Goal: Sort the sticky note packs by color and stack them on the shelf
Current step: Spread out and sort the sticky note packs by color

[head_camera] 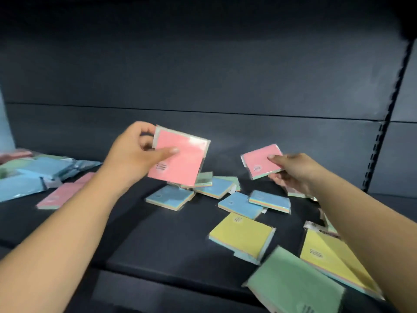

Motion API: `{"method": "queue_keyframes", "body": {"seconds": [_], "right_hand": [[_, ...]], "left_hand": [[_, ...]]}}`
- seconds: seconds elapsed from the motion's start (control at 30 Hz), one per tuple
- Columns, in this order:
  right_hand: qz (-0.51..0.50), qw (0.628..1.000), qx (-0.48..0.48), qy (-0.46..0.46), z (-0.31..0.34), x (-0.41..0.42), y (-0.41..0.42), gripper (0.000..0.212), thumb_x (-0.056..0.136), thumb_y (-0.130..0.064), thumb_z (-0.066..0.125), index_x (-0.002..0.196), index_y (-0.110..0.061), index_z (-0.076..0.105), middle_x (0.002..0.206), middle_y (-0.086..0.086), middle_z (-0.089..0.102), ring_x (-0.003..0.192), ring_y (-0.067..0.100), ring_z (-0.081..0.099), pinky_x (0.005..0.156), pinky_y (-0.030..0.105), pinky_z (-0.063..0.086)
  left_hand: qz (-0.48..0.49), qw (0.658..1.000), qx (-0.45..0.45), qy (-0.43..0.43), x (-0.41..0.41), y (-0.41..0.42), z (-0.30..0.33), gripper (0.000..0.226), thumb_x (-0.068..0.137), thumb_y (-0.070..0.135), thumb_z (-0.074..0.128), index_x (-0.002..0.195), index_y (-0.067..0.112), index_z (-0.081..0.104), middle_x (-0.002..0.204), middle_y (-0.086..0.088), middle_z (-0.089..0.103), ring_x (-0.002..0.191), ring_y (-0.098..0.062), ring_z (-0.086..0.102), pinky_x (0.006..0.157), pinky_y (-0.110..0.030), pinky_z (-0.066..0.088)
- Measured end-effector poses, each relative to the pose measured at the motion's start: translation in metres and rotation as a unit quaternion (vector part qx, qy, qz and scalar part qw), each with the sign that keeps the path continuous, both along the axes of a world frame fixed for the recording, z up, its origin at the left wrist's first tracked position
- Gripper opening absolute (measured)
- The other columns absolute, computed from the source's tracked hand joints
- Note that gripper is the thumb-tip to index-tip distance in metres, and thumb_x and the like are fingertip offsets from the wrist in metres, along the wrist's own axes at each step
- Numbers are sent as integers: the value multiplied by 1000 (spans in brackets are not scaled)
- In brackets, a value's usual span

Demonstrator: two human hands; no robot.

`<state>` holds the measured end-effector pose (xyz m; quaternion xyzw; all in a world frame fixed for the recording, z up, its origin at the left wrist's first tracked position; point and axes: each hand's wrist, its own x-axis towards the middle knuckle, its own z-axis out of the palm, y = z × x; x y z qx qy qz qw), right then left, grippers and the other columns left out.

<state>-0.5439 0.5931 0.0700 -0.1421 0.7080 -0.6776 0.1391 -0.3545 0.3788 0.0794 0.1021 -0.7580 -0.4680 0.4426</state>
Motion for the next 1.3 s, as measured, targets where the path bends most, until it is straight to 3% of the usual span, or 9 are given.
{"method": "queue_keyframes", "body": {"seconds": [0.2,0.47,0.57,0.7,0.83,0.93,1.03,1.17,1.3], "right_hand": [[69,991,-114,-28,13,67,-28,11,94,-8,53,83,-9,49,77,11,61,58,20,63,55,25,57],[107,980,-170,11,38,160,-74,16,90,6,50,84,-9,50,79,10,61,70,24,63,71,36,59],[122,976,-181,6,38,190,-100,15,89,7,52,99,-5,51,82,11,63,69,24,65,65,35,58],[104,976,-191,-5,26,215,-135,50,86,9,56,129,-7,36,87,9,62,63,22,65,60,36,59],[104,986,-131,-7,7,241,-166,8,91,1,53,93,-6,57,77,10,66,62,22,65,62,29,58],[87,989,-116,-12,-8,255,-189,11,92,-2,52,84,-8,56,74,10,65,61,21,63,61,28,58],[59,994,-94,-13,-18,260,-205,12,93,-4,53,82,-8,55,74,11,64,57,20,63,59,26,57],[26,994,-105,-32,-21,250,-221,8,92,-5,55,84,-5,55,71,12,63,43,15,63,48,22,56],[-22,994,-97,-49,-24,231,-248,8,90,-8,59,82,-6,56,51,4,53,26,3,46,31,9,35]], "left_hand": [[47,993,100,33,62,-23,-7,11,83,17,67,78,25,62,59,13,68,49,-1,60,51,-20,48],[188,973,133,30,116,-99,-31,14,88,23,61,95,12,60,80,1,60,66,-6,52,60,-18,41],[171,974,145,-22,122,-134,-44,13,89,19,61,81,9,60,74,-5,58,67,-16,52,62,-23,42],[136,974,133,-127,123,-166,-57,27,90,18,59,64,14,50,79,-7,56,81,-21,50,73,-26,37],[119,966,68,-218,118,-187,-62,25,92,27,55,87,2,57,84,-12,58,83,-26,51,67,-30,37],[153,941,-28,-300,104,-196,-64,50,93,38,48,115,-6,52,115,-25,59,108,-38,53,87,-39,41],[187,899,-117,-379,100,-192,-68,60,94,47,35,129,-1,42,132,-21,48,124,-37,39,96,-39,36],[193,891,-179,-370,109,-192,-73,56,94,46,33,130,4,42,135,-16,45,126,-34,34,95,-39,35],[141,935,-154,-288,121,-201,-74,35,96,38,37,107,13,58,121,-12,58,116,-34,44,91,-37,37]]}}
